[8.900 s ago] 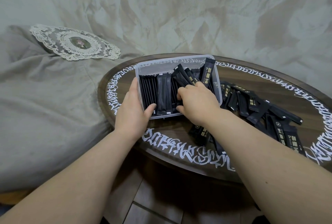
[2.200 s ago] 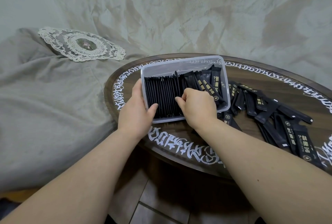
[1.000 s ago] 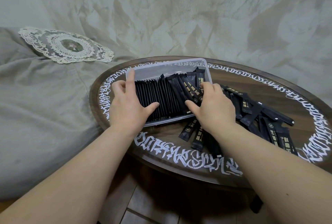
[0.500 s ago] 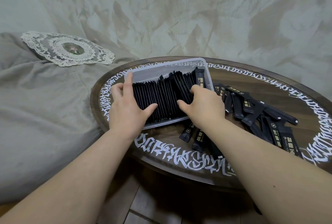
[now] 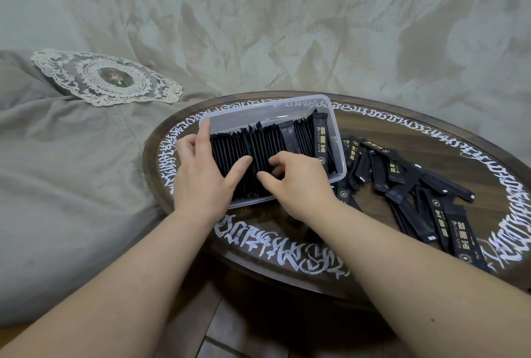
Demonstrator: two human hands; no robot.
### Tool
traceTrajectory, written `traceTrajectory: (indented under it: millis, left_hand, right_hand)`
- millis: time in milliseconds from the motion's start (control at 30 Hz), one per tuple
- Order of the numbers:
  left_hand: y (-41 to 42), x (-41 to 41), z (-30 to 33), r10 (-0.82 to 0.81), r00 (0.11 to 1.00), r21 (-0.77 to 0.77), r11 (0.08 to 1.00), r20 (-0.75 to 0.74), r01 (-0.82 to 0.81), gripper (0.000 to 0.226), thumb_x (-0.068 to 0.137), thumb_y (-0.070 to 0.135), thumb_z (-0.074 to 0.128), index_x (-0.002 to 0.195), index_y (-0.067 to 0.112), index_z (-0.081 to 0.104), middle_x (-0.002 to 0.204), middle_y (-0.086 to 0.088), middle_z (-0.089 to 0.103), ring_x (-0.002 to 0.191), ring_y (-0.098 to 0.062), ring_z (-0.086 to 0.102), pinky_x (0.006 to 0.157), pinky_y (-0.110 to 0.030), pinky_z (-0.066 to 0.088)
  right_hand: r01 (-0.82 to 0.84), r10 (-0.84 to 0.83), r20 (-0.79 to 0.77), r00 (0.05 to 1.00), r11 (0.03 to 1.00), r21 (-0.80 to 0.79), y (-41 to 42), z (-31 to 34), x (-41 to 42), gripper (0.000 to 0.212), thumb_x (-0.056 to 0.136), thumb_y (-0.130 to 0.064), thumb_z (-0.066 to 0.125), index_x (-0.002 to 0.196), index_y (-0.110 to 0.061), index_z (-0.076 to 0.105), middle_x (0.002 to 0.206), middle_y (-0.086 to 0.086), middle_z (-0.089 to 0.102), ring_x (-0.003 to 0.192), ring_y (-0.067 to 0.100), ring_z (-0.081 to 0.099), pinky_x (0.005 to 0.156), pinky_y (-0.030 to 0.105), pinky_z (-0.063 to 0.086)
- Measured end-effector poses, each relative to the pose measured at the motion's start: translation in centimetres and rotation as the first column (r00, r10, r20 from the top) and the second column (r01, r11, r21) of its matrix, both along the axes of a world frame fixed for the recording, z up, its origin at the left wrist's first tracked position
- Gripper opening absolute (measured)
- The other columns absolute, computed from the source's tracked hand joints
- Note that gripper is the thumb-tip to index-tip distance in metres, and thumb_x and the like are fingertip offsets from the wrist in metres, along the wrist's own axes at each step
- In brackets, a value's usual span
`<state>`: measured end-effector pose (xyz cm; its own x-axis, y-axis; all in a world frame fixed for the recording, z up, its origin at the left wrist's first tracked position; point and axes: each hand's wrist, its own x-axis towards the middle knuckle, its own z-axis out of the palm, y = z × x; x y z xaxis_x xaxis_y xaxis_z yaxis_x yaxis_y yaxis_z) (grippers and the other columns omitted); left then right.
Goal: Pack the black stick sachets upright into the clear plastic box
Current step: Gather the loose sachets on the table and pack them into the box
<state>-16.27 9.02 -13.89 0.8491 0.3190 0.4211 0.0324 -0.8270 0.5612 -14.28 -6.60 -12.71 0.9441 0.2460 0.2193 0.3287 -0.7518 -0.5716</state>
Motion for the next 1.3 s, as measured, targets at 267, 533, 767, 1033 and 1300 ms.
traceTrajectory:
  millis: [267,533,767,1033,1300]
  left_hand:
    - [-0.4,0.0,0.0,0.034,0.999,0.044,0.998,0.003,-0.034,0.114,0.067,0.06,0.075,0.153,0.023,0.009,0.131,-0.008,0.03,0.118,-0.023,0.043,0.094,-0.038,0.042]
    - [-0.5,-0.1,0.2,0.014,1.0,0.024,1.0,-0.016,-0.014,0.115,0.067,0.057,0.076,0.153,0.024,0.007,0.134,-0.007,0.027,0.117,-0.023,0.044,0.093,-0.04,0.043]
    - [-0.5,-0.3,0.0,-0.03,1.0,0.068,0.997,0.006,0.03,0.115,0.063,0.053,0.081,0.152,0.021,0.014,0.153,-0.002,0.016,0.133,-0.02,0.033,0.1,-0.041,0.04]
    - [-0.4,-0.4,0.0,-0.037,0.999,0.062,0.997,-0.015,0.038,0.116,0.064,0.053,0.08,0.152,0.022,0.012,0.156,0.0,0.011,0.136,-0.02,0.032,0.1,-0.04,0.04]
    - [-0.3,-0.3,0.0,-0.037,0.999,0.055,0.998,-0.011,0.038,0.114,0.065,0.053,0.08,0.152,0.022,0.013,0.156,0.001,0.013,0.136,-0.021,0.034,0.1,-0.04,0.04]
  right_hand:
    - [0.053,-0.053,0.015,0.998,0.998,-0.038,-0.3,0.1,0.4,0.024,0.091,-0.036,0.056,0.105,-0.021,0.068,0.091,-0.004,0.07,0.093,0.018,0.062,0.082,0.032,0.051]
    - [0.175,-0.173,0.07,0.982,0.984,-0.018,-0.5,0.0,1.1,0.015,0.087,-0.028,0.054,0.082,-0.016,0.063,0.076,0.0,0.066,0.081,0.023,0.06,0.073,0.034,0.05]
    - [0.142,-0.13,0.117,0.985,0.984,-0.109,0.1,-0.2,1.1,0.018,0.091,-0.027,0.051,0.088,-0.015,0.063,0.08,0.002,0.066,0.08,0.024,0.059,0.065,0.029,0.043]
    - [0.147,-0.132,0.104,0.986,0.977,-0.153,0.7,-0.1,1.8,0.017,0.092,-0.024,0.051,0.089,-0.013,0.063,0.083,0.006,0.066,0.083,0.028,0.062,0.063,0.029,0.042]
    - [0.073,-0.058,0.145,0.988,0.992,-0.1,-0.1,-0.5,1.7,0.017,0.095,-0.032,0.052,0.092,-0.018,0.061,0.082,0.003,0.067,0.084,0.025,0.06,0.073,0.031,0.046]
